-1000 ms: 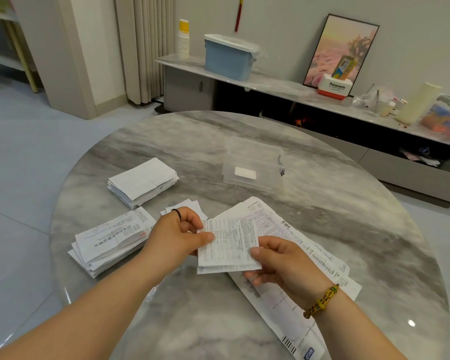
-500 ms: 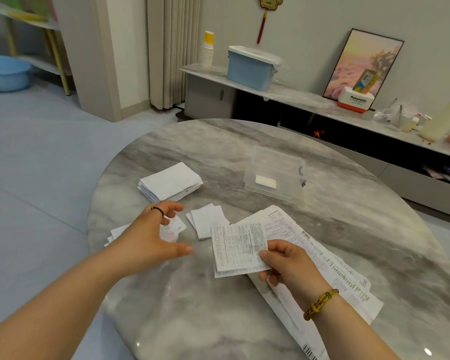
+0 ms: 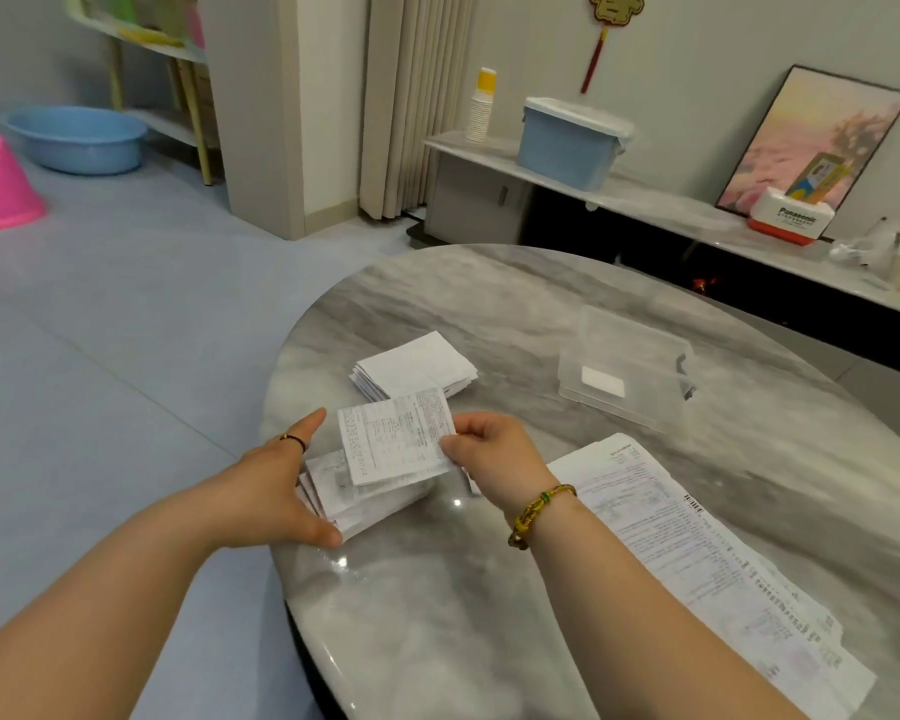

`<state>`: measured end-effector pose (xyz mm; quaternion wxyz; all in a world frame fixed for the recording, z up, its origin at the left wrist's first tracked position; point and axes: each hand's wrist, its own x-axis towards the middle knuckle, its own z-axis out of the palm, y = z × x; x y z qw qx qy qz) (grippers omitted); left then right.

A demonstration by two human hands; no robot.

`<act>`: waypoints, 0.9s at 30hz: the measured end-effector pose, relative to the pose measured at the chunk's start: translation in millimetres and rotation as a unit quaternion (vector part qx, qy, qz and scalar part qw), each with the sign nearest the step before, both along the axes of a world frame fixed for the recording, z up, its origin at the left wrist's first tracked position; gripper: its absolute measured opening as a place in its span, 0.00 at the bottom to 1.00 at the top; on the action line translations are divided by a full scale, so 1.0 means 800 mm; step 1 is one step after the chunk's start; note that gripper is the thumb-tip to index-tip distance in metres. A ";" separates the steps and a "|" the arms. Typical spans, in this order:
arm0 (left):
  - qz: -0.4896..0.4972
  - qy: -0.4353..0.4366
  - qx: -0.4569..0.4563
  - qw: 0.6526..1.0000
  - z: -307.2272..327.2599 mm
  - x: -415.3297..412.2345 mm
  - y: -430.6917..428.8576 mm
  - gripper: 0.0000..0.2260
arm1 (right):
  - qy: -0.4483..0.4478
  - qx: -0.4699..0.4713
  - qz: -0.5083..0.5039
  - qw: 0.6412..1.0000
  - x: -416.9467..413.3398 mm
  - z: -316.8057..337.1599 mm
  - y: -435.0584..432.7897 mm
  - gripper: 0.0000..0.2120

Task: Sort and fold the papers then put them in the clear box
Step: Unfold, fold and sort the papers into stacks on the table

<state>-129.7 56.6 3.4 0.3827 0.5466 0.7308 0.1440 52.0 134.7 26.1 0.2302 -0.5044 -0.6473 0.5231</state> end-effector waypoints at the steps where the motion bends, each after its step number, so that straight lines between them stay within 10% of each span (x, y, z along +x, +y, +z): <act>1: -0.005 -0.003 -0.004 1.000 0.002 -0.001 0.000 0.55 | -0.009 0.000 0.007 1.000 -0.006 -0.002 0.000 0.11; 10: -0.027 -0.005 -0.024 0.999 0.006 -0.002 0.003 0.55 | -0.128 0.057 0.068 0.988 -0.031 -0.029 -0.003 0.11; 27: -0.010 0.262 0.026 0.965 -0.016 0.052 0.015 0.48 | -0.239 0.172 0.050 0.954 -0.029 -0.051 -0.002 0.20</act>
